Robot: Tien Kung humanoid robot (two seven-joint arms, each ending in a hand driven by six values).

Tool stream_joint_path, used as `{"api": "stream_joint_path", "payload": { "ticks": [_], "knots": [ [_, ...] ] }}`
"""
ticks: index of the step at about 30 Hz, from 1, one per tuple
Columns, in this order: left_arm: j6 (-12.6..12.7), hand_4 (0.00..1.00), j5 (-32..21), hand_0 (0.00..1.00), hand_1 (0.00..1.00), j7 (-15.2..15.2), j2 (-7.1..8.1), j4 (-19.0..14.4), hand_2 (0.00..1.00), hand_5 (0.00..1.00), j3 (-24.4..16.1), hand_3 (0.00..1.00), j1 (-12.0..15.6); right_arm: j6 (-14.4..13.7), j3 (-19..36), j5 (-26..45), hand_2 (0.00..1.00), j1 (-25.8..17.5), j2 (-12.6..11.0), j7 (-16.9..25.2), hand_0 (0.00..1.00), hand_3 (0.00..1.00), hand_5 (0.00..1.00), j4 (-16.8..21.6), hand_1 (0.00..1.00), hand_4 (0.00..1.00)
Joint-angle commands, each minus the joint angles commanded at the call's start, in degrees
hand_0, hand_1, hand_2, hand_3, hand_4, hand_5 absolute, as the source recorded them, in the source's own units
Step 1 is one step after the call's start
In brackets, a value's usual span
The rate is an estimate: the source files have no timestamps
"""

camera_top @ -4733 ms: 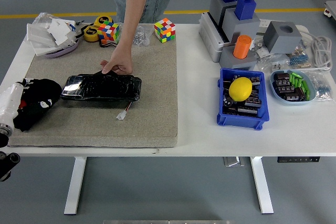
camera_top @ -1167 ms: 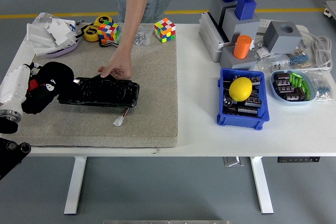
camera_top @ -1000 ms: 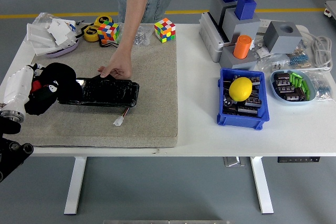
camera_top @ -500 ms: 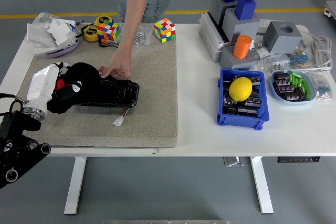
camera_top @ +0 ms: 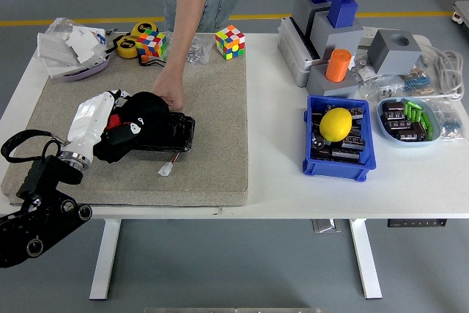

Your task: Pick the rag up,wipe the panel,place it on the desk

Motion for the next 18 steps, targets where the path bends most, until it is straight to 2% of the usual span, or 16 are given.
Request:
{"api": "stream_joint_path", "payload": {
  "ticks": [13,18],
  "knots": [
    [0.0,0.51,0.1,0.199,0.121,0.3,-1.77,-2.4,0.291,0.182,5.6,0.569,-3.0,0.1,-0.5,0.1,0.697,0.4,-0.5,-0.2,0.74,0.616,0.587,0.0,0.651,0.99],
    [0.0,0.51,-0.2,0.2,0.121,0.4,-2.15,-2.3,0.291,0.184,6.4,0.569,-3.7,0.2,-0.6,0.2,0.695,0.4,-0.6,-0.3,0.74,0.616,0.587,0.1,0.652,0.989]
  ]
}}
